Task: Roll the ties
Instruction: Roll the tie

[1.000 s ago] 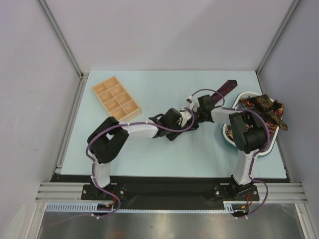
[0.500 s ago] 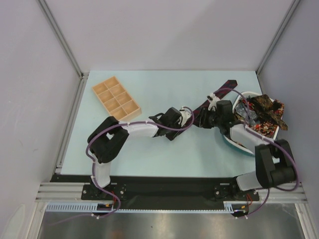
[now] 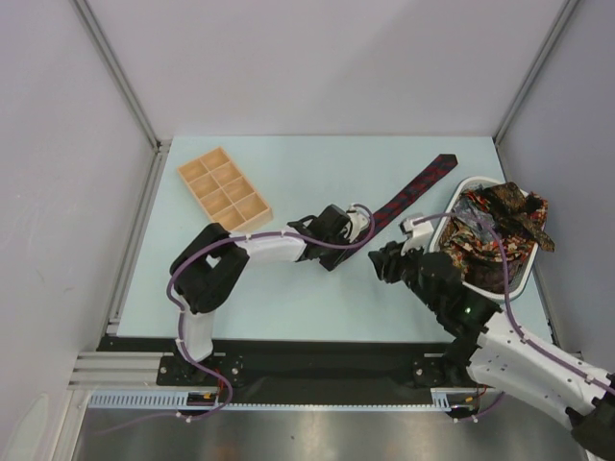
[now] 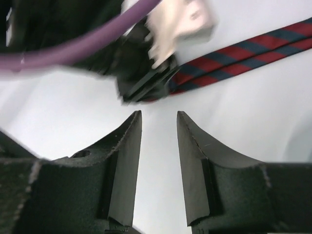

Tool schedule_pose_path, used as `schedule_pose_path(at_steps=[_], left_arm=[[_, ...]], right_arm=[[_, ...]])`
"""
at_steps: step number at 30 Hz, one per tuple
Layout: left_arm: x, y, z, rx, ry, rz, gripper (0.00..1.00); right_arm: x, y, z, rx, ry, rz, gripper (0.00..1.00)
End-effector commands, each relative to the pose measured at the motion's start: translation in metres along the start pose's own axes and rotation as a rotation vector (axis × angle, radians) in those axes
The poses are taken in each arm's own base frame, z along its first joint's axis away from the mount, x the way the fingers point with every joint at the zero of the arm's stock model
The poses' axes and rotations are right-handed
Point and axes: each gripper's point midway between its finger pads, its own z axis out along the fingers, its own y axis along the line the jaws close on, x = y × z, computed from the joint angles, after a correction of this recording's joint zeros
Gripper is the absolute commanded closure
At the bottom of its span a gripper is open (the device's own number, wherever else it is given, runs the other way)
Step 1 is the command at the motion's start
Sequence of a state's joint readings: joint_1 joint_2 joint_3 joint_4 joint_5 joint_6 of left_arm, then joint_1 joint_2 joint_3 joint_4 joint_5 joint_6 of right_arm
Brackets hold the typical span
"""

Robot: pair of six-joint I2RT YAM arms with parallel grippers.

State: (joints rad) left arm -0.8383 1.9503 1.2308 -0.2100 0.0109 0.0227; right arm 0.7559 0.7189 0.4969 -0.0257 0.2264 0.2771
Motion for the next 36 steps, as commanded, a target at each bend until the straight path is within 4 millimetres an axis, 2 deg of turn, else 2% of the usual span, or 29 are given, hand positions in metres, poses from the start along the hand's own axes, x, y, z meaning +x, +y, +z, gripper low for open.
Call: schedule_pose_path(at_steps=[1,3,4,6,7,8,10,12,14,15,16,17,18,19,21,22,23,24,25,26,28,29,30,32,33,34,35,36], left_arm=[[0.038,-0.004,0.004,0.031,0.142,-0.028,0.63],[0.039,-0.004,0.004,0.036,0.145,-0.029,0.63],[0.039,-0.004,0.004,0.036,0.145,-0.029,0.63],[0.039,-0.004,0.004,0.042,0.145,-0.033,0.63],[0.039,-0.004,0.004,0.043,0.145,-0.031,0.62],[0.039,-0.005,0.004,0.044,0.148,-0.033,0.63],[0.04,-0.004,0.004,0.045,0.151,-0.034,0.63],[0.043,-0.005,0.005,0.052,0.163,-0.037,0.63],[0.043,-0.006,0.004,0.058,0.173,-0.038,0.63],[0.044,-0.008,0.004,0.069,0.179,-0.037,0.63],[0.045,-0.009,0.005,0.072,0.185,-0.04,0.63],[0.048,-0.009,0.006,0.074,0.199,-0.04,0.64],[0.049,-0.008,0.007,0.068,0.205,-0.04,0.64],[0.049,-0.008,0.008,0.068,0.208,-0.039,0.64],[0.052,-0.008,0.009,0.068,0.222,-0.041,0.64],[0.052,-0.009,0.009,0.064,0.226,-0.062,0.64],[0.054,-0.008,0.01,0.063,0.234,-0.063,0.64],[0.056,-0.008,0.011,0.063,0.24,-0.064,0.64],[0.055,-0.009,0.011,0.064,0.24,-0.065,0.64],[0.059,-0.008,0.012,0.059,0.254,-0.068,0.64],[0.059,-0.007,0.011,0.052,0.265,-0.075,0.64],[0.06,-0.006,0.011,0.042,0.273,-0.076,0.65],[0.062,-0.001,0.01,0.015,0.277,-0.077,0.65],[0.064,0.003,0.008,-0.013,0.293,-0.081,0.65],[0.067,0.004,0.009,-0.02,0.304,-0.081,0.65],[0.064,0.004,0.009,-0.019,0.304,-0.083,0.65],[0.066,0.004,0.007,-0.019,0.319,-0.085,0.66],[0.068,0.004,0.008,-0.02,0.33,-0.084,0.66]], right_arm=[[0.021,-0.01,-0.015,0.124,0.01,-0.136,0.6],[0.027,0.005,-0.019,0.083,0.009,-0.196,0.6],[0.029,0.023,-0.023,0.03,-0.003,-0.227,0.58],[0.036,0.036,-0.025,0.004,0.001,-0.306,0.58],[0.038,0.054,-0.03,-0.038,-0.013,-0.342,0.59],[0.051,0.058,-0.028,-0.039,0.019,-0.409,0.58],[0.052,0.086,-0.033,-0.094,-0.015,-0.475,0.58],[0.064,0.104,-0.029,-0.1,0.013,-0.584,0.57],[0.074,0.117,-0.028,-0.089,0.026,-0.689,0.57],[0.093,0.119,-0.021,-0.071,0.067,-0.773,0.57],[0.089,0.128,-0.019,-0.057,0.066,-0.803,0.57],[0.095,0.132,-0.018,-0.053,0.079,-0.845,0.57],[0.112,0.131,-0.011,-0.028,0.117,-0.913,0.57],[0.108,0.14,-0.007,-0.02,0.121,-0.921,0.57],[0.119,0.142,-0.001,0.002,0.157,-0.993,0.57],[0.133,0.139,0.005,0.028,0.193,-1.06,0.57],[0.131,0.148,0.01,0.03,0.193,-1.063,0.56],[0.133,0.148,0.016,0.047,0.208,-1.078,0.56],[0.149,0.139,0.023,0.08,0.259,-1.146,0.56],[0.145,0.148,0.031,0.089,0.263,-1.132,0.55],[0.15,0.133,0.046,0.155,0.338,-1.16,0.54],[0.162,0.126,0.054,0.18,0.378,-1.198,0.53],[0.157,0.132,0.065,0.196,0.385,-1.172,0.52],[0.166,0.109,0.078,0.26,0.473,-1.194,0.49],[0.162,0.111,0.086,0.267,0.478,-1.176,0.48],[0.162,0.1,0.092,0.299,0.506,-1.176,0.46],[0.165,0.094,0.098,0.315,0.527,-1.18,0.39],[0.162,0.093,0.102,0.328,0.539,-1.173,0.39]])
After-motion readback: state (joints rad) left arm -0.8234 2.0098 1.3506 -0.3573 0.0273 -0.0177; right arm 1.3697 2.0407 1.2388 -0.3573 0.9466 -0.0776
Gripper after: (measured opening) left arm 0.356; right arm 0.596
